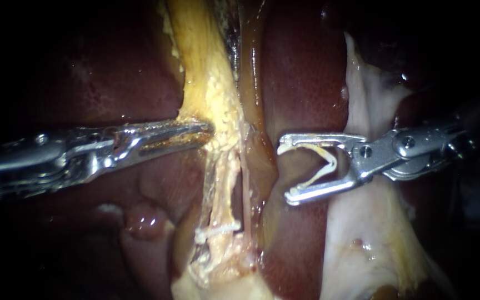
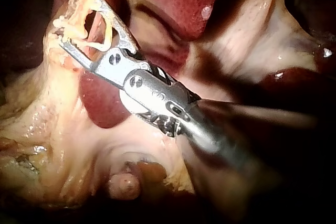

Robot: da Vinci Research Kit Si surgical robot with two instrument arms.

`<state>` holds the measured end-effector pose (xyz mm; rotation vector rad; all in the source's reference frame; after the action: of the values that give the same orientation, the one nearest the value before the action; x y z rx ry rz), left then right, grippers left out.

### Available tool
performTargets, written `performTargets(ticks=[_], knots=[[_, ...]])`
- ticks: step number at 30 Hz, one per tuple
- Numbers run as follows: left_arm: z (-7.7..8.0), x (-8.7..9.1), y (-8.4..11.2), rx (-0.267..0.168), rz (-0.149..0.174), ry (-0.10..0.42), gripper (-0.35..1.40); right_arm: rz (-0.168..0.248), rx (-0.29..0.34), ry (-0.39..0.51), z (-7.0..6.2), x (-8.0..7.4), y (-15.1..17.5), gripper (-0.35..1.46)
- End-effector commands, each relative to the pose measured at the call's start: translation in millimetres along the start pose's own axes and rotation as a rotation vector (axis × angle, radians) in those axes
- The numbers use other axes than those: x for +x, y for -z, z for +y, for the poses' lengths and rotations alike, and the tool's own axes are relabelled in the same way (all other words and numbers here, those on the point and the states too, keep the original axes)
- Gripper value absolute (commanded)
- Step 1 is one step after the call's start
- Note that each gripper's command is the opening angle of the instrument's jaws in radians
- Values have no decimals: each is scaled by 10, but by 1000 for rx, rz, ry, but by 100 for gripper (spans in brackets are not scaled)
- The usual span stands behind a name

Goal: Clipping second clip left tube

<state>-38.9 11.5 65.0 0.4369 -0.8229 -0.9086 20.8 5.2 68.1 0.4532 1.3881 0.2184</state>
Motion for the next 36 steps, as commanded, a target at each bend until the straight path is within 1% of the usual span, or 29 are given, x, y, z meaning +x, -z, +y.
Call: performTargets(ticks=[1,3,4,5,7,8,10,12,13,15,17,18,19,21,25,28,30,32,34,36], knots=[[-1,-1,2,0,0,0,-35,1,5,1,-2,-3,-2,60],[-4,-5,8,3,2,2,-35,5,16,-2,-5,-8,-5,60],[-5,-8,12,5,3,3,-35,7,24,-17,-7,-11,-8,60],[-7,-11,17,7,4,5,-35,-1,31,-31,-10,-15,-11,60],[-10,-21,32,-5,3,16,-35,-25,56,-62,-16,-25,-21,60],[-11,-25,39,-5,-6,13,-35,-39,69,-85,-20,-32,-28,60],[-13,-35,55,-5,-25,7,-35,-57,91,-116,-26,-43,-41,60],[-16,-42,68,-11,-37,7,-35,-70,109,-148,-30,-55,-56,59],[-19,-47,76,-15,-46,-2,-35,-80,120,-166,-32,-63,-66,59],[-22,-53,86,-14,-57,-3,-35,-95,137,-185,-34,-76,-82,59],[-28,-58,96,-16,-68,-10,-35,-104,141,-206,-33,-87,-94,59],[-31,-59,99,-16,-71,-8,-35,-105,145,-219,-31,-93,-100,59],[-35,-61,101,-16,-74,-12,-35,-106,146,-222,-30,-96,-103,59],[-41,-62,104,-18,-77,-16,-35,-110,144,-224,-23,-106,-114,59],[-50,-63,107,-22,-81,-19,-35,-111,137,-224,-11,-114,-124,58],[-52,-63,107,-24,-81,-18,-35,-113,146,-226,-5,-115,-131,58],[-52,-62,107,-23,-81,-19,-35,-104,162,-232,-5,-113,-134,58],[-52,-62,107,-24,-81,-19,-35,-84,193,-246,-7,-110,-138,57],[-52,-61,106,-28,-83,-19,-35,-72,233,-297,-11,-106,-140,55],[-53,-61,104,-26,-82,-19,-35,-64,269,-319,-14,-103,-143,54]])
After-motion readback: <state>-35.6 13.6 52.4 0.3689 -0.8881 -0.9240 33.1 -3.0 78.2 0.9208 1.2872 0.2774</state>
